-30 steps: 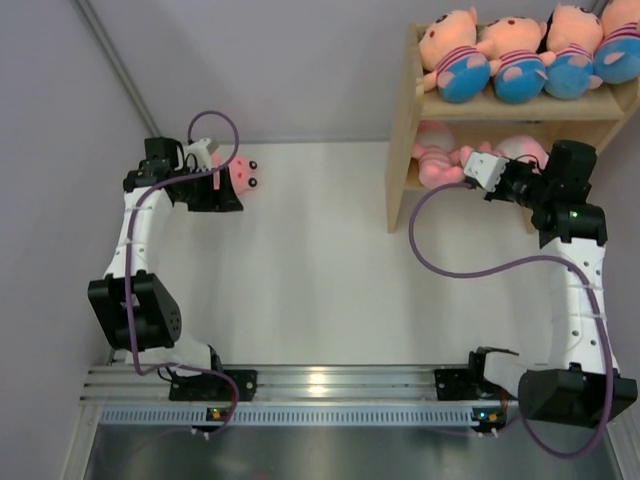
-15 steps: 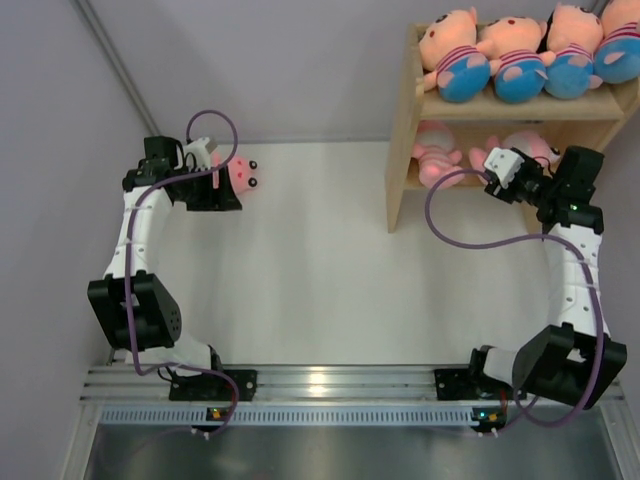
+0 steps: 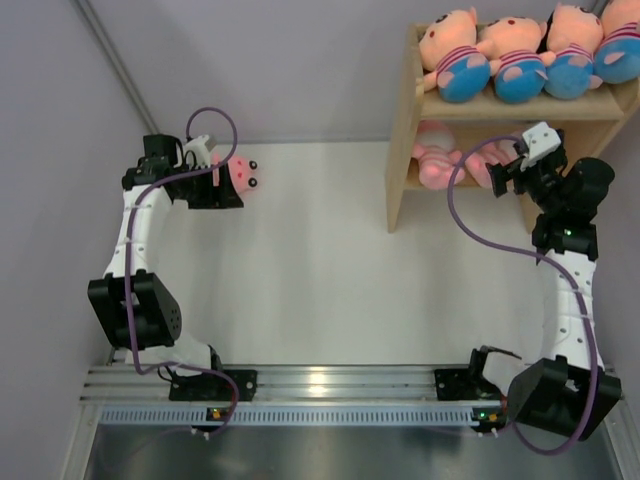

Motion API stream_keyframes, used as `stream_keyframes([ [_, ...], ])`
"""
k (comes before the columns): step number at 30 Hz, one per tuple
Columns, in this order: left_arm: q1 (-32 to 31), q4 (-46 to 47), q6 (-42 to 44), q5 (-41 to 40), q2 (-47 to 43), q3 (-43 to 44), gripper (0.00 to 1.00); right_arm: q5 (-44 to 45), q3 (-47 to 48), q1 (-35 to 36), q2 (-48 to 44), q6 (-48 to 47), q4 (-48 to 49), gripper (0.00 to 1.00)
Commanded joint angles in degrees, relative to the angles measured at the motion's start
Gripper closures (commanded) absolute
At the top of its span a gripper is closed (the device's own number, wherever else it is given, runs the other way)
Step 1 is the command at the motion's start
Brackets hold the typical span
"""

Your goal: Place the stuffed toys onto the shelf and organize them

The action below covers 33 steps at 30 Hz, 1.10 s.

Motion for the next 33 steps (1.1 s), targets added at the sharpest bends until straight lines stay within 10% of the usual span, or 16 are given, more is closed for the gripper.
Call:
stream_keyframes([
  [1,0.14,-0.04,0.9,1.37,-1.47,1.63,0.23,4.18,-1.25,1.28,-2.95,14.43,6.18,0.11],
  [13,0.14,-0.03,1.08,1.28,-1.56,1.54,0.23,43.19,-4.84,8.38,-10.33,52.76,-0.6,0.26],
  [18,0.23,-0.04,1.16,1.63,-1.82,1.46,0.23,53.48,-7.58,16.3,-11.04,54.72,-0.5,0.26],
  [23,0.23,-0.03,1.08,2.51,-2.0,1.37,0.23,59.46,-6.09,21.5,-6.04,57.09,-2.34,0.01],
  [33,0.23,-0.65,1.95,2.77,-2.61,1.1,0.23,69.23,-5.82,21.85,0.3,59.47,0.98,0.04],
])
